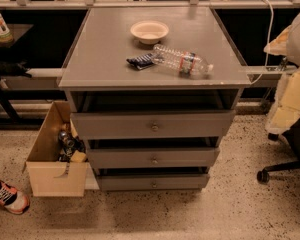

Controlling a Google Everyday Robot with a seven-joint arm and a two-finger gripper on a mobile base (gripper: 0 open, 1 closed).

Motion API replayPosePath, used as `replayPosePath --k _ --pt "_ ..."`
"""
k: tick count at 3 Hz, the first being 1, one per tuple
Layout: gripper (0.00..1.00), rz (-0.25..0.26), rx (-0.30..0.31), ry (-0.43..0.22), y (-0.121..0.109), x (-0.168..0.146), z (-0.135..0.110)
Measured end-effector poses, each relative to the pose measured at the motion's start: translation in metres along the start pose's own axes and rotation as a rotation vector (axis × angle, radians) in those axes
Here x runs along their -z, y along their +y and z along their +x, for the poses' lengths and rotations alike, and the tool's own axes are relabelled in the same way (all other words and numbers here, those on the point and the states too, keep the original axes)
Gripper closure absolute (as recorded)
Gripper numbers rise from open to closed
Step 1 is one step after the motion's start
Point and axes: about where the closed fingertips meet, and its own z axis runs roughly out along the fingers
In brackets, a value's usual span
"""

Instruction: Open middle drawer

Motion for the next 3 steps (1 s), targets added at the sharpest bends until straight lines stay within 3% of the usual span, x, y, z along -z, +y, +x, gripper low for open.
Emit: replayPosePath --k 1,2,3 --pt "0.0 -0.001 0.006 0.0 0.001 -0.003 0.0" --pt "0.0 -0.019 0.063 0.004 0.01 -0.035 0.0" --pt "0.0 -0.087 0.155 0.013 0.045 -0.105 0.005"
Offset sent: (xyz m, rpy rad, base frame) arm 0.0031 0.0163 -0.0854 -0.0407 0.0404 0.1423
